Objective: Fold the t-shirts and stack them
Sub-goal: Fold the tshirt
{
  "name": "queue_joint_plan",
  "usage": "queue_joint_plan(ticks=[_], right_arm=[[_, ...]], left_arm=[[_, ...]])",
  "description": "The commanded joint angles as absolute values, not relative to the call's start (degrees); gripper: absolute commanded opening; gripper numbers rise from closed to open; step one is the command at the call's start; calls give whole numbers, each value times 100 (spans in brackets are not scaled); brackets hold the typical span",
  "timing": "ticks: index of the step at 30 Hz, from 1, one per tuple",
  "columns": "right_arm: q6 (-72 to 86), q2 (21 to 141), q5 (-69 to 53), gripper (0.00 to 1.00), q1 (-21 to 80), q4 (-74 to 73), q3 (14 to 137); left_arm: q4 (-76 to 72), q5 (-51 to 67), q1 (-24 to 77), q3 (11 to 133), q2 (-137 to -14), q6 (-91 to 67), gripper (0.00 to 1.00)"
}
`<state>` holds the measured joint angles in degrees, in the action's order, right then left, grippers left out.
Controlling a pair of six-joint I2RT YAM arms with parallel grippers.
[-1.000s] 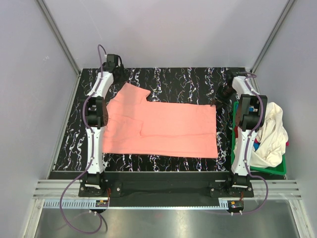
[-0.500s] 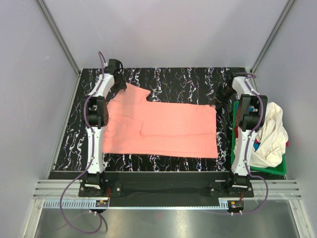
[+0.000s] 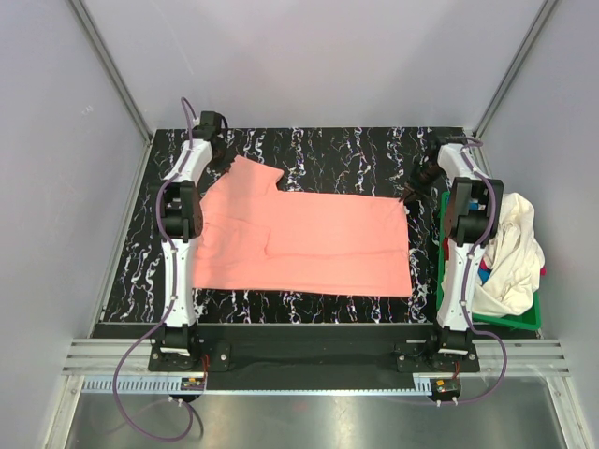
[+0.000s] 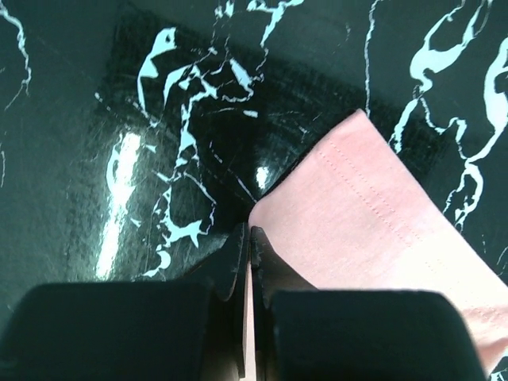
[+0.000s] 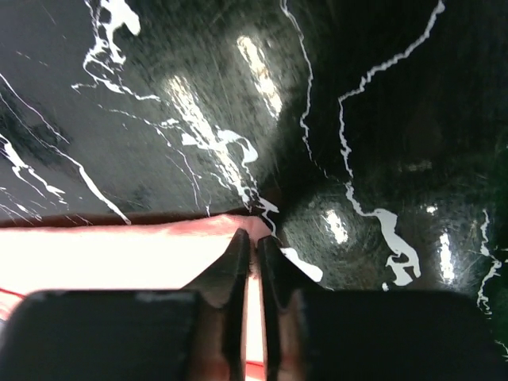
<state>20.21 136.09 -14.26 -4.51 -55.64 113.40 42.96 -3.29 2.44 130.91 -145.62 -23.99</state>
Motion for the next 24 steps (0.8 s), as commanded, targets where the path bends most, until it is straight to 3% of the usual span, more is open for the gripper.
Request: queue_joint_plan(ticks=[1,8,15,17,18,20,22,24], right_arm=[[1881,13720,-1450,7,-457,-5686,11759],[1793,13509,-1204,0,-457,-5818,11918],[1758,13342,-1353,0,-457,-5897,11883],[1732,13368,-1232,6,-457,-5915,11909],[1697,13386,-1152,20,-466,-5959,11944],[1696,13430,-985,33,-475,-6012,12006],[1714,13482,-993,39,-483,-6003,12049],[1749,13535,-1019,40,-483,-6029,12129]], left_arm=[[3850,-88,211,13078,-14221,-2206,0],[3630,-35,211,12964,-13738,-2083,0],[3612,123,220,12727,-13281,-1969,0],[3586,123,220,12569,-13210,-1960,0],[3612,132,220,12542,-13193,-1943,0],[3612,184,220,12490,-13192,-1951,0],[3612,255,228,12454,-13201,-1969,0],[3586,290,237,12375,-13210,-1969,0]])
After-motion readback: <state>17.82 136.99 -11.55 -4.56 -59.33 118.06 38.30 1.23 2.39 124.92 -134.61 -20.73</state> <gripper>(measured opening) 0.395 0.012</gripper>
